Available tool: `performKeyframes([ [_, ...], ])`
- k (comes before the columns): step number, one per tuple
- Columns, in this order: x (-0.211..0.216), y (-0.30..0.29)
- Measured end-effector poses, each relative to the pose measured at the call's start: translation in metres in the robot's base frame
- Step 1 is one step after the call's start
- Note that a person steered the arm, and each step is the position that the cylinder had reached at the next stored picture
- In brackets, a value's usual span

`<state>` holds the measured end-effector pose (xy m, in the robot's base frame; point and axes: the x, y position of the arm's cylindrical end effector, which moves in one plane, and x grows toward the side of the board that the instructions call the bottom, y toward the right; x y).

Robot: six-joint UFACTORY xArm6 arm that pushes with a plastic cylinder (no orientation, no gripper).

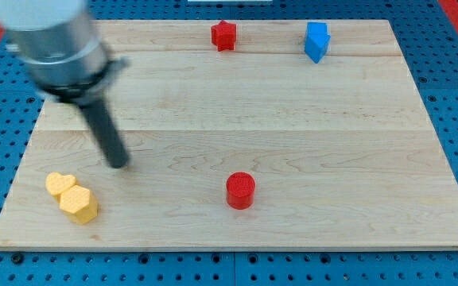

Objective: Move the red circle to the bottom side of the red star

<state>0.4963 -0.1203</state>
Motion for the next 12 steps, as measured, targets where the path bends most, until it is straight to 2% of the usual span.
performKeyframes([
  [1,-0.009,0.122],
  [3,0.026,0.255],
  [4,0.052,0.223],
  [5,0.030,0.186],
  [6,-0.004,0.180],
  [7,0.021,0.210],
  [8,0.068,0.221],
  [9,0.078,0.205],
  [10,0.061,0.139],
  [11,0.081,0.136],
  [12,0.064,0.076],
])
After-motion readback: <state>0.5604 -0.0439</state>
